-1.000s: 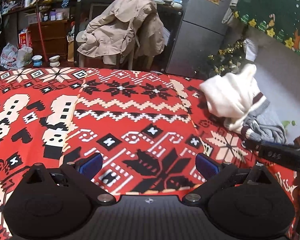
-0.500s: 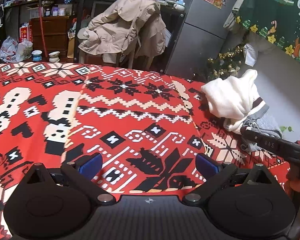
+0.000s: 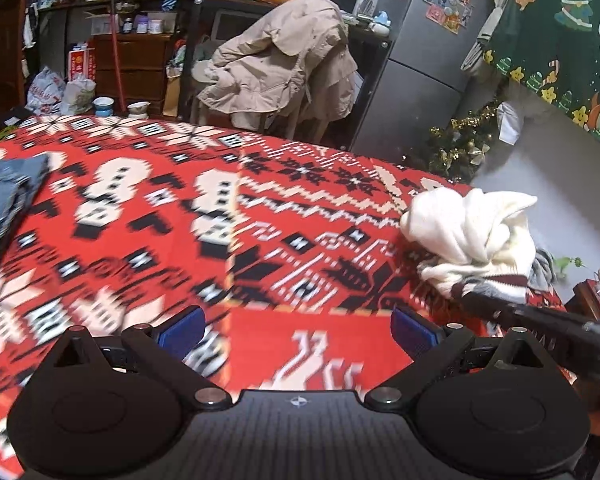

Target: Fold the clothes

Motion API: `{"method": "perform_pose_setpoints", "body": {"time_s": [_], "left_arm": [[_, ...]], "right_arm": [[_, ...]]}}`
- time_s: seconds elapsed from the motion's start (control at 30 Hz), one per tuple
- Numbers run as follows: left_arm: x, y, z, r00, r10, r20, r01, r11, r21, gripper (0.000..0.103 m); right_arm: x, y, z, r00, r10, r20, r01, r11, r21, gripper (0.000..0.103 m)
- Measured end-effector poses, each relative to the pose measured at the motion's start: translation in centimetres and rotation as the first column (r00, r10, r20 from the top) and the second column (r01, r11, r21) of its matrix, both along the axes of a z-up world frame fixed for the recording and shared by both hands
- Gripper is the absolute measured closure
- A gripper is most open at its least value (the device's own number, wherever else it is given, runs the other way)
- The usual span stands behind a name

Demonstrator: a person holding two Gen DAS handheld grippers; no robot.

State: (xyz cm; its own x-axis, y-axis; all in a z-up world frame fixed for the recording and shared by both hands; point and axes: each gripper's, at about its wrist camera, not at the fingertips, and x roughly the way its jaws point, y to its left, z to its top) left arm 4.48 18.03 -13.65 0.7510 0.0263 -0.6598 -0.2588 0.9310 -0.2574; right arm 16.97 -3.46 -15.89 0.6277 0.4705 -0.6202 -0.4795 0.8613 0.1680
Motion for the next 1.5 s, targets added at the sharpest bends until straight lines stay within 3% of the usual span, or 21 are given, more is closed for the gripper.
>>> {"method": "perform_pose_setpoints", "body": {"time_s": [0.23,0.37,0.43,0.6,0.87,1.07,1.13,1.2,1.33,1.43,1.5], "left_arm": [[-5.7,0.9,0.1,0.998,0.020,-0.055,-0.022,0.999,-0.037,0.003],[-8.3,1.4,1.1,0.999,0.043,-0.030,-0.043,0.999,0.004,0.003],[-9.2,1.9,1.5,0.998,0.058,-0.017,-0.058,0.998,-0.010,0.003],[-10.6,1.8,2.2,0.998,0.064,0.006,-0.063,0.997,-0.039,0.003],[-9.3,-1.2,2.1,0.999,-0.044,0.000,0.044,0.999,0.000,0.003],[-5.7,-4.6,0.0,0.986,-0.161,-0.043,0.164,0.981,0.103,0.003],[-4.5,-5.7,-0.7,0.978,-0.198,-0.060,0.204,0.969,0.136,0.008],[-3.3,-6.6,-1.5,0.971,-0.223,-0.086,0.234,0.957,0.169,0.023],[-1.5,-7.3,-2.6,0.962,-0.257,-0.094,0.270,0.948,0.167,0.029],[-0.4,-8.0,-3.1,0.951,-0.294,-0.101,0.308,0.933,0.187,0.047],[0.4,-8.6,-3.6,0.938,-0.326,-0.117,0.344,0.918,0.199,0.064]], "right_arm": [[-7.0,1.3,0.2,0.999,0.044,-0.021,-0.044,0.999,0.001,0.093],[-10.3,2.1,0.6,0.996,0.083,-0.028,-0.083,0.997,0.007,0.097],[-11.2,2.0,0.8,0.995,0.093,-0.023,-0.093,0.996,0.002,0.103],[-13.5,1.9,1.2,0.993,0.119,-0.011,-0.119,0.993,-0.012,0.103],[-16.9,1.5,2.0,0.988,0.152,0.009,-0.152,0.988,-0.033,0.102],[-14.7,-2.8,2.0,0.999,0.050,0.003,-0.050,0.998,-0.030,0.098],[-14.0,-4.4,1.8,1.000,0.015,-0.012,-0.015,1.000,-0.023,0.098],[-13.5,-5.6,1.5,1.000,-0.008,-0.025,0.008,1.000,-0.018,0.098],[-13.2,-7.4,1.3,0.999,-0.034,-0.031,0.033,0.999,-0.024,0.098],[-13.0,-8.2,1.1,0.998,-0.048,-0.038,0.047,0.998,-0.028,0.098],[-12.9,-8.6,1.0,0.997,-0.058,-0.043,0.057,0.998,-0.028,0.098]]}}
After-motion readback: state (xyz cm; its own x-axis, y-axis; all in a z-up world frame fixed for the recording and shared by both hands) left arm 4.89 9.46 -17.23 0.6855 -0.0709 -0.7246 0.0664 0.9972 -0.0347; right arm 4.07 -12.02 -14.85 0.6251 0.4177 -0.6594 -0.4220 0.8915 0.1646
